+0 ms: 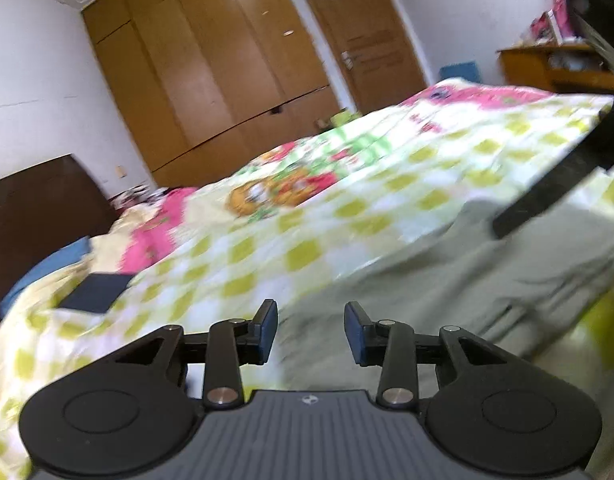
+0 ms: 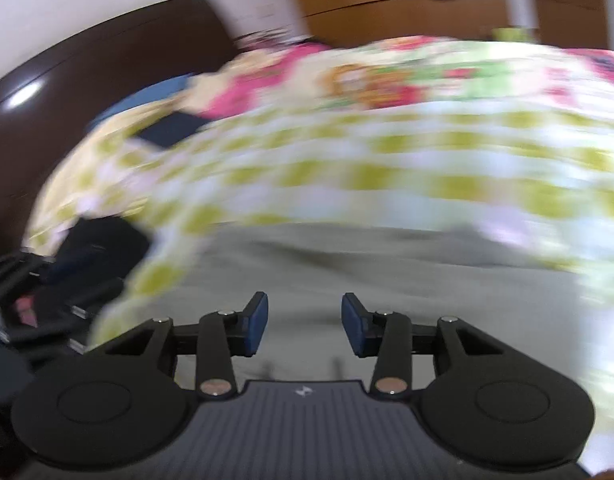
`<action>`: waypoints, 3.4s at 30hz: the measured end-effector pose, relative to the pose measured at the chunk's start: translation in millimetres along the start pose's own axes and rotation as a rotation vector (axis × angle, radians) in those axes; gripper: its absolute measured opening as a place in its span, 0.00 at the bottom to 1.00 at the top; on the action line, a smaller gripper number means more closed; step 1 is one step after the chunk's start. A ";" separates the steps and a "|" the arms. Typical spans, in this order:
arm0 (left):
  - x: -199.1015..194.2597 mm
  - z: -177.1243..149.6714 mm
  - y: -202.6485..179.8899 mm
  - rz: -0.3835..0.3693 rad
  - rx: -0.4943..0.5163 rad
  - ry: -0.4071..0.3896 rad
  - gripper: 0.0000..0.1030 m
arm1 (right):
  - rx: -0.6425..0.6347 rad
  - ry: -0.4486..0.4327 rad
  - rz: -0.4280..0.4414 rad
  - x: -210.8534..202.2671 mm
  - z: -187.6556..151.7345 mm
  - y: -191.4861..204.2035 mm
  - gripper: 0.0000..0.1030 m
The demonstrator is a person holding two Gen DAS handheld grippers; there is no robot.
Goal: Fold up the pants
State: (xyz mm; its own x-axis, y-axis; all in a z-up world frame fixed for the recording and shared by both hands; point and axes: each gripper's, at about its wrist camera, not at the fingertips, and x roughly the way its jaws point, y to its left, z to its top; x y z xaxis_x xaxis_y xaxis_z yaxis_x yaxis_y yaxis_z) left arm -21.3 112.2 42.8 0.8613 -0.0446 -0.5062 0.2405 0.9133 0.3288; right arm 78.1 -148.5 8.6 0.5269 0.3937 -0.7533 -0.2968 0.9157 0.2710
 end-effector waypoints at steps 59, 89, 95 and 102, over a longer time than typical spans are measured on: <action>76.8 8.8 -104.4 -0.153 0.221 0.242 0.50 | 0.890 0.064 0.511 29.7 -64.7 -190.8 0.06; 55.1 37.3 -199.6 -0.269 0.190 0.124 0.48 | 0.528 -0.112 0.094 -103.4 -2.3 -153.9 0.05; 19.0 27.3 -153.2 -0.277 0.112 0.107 0.56 | 0.261 -0.047 0.055 -77.9 28.8 -71.3 0.05; -2.8 1.3 -103.9 -0.251 -0.052 0.162 0.56 | 0.102 0.101 0.096 -4.0 39.0 16.8 0.05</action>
State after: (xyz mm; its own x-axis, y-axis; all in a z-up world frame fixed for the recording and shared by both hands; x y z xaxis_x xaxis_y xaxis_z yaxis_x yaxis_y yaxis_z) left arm -48.1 17.0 11.0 0.6945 -0.2102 -0.6881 0.4097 0.9017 0.1380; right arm 102.0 -131.5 39.6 0.4157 0.4746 -0.7758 -0.2566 0.8796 0.4006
